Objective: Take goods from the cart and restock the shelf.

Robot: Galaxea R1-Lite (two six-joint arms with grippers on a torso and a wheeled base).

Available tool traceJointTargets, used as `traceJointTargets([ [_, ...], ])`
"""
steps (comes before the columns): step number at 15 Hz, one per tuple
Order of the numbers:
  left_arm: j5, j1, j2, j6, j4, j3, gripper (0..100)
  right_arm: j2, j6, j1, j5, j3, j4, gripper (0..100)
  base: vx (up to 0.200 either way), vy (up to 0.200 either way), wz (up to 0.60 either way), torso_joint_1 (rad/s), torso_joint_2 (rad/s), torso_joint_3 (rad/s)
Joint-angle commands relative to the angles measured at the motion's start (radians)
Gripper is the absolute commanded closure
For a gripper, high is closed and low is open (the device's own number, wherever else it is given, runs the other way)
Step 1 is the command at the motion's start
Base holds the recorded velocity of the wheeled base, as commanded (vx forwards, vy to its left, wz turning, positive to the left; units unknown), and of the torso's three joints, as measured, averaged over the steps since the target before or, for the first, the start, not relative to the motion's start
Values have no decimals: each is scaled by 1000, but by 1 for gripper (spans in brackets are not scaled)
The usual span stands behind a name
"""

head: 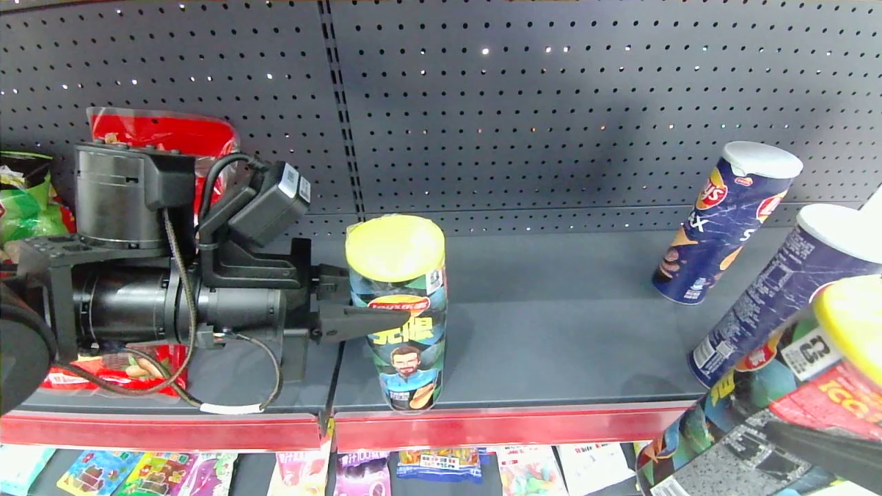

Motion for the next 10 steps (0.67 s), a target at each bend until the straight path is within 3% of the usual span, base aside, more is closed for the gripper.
traceJointTargets([
  [1, -1, 0, -1, 2, -2, 7, 100, 5, -1, 0, 1, -3, -1, 100, 0, 0, 0, 0, 0, 0],
  [2, -2, 0, 1, 7, -2, 14, 100, 6, -1, 0, 1, -3, -1, 100, 0, 0, 0, 0, 0, 0],
  [3, 2, 0, 1, 5, -2, 13, 0, 9, -1, 0, 1, -6, -1, 100, 0, 0, 0, 0, 0, 0],
  [8, 17, 23, -4, 7, -17, 27, 0, 64, -2, 2, 2, -49, -1, 100, 0, 0, 0, 0, 0, 0],
  [10, 44, 29, -55, 1, -23, 96, 0, 136, -4, 6, 2, -120, -1, 100, 0, 0, 0, 0, 0, 0],
])
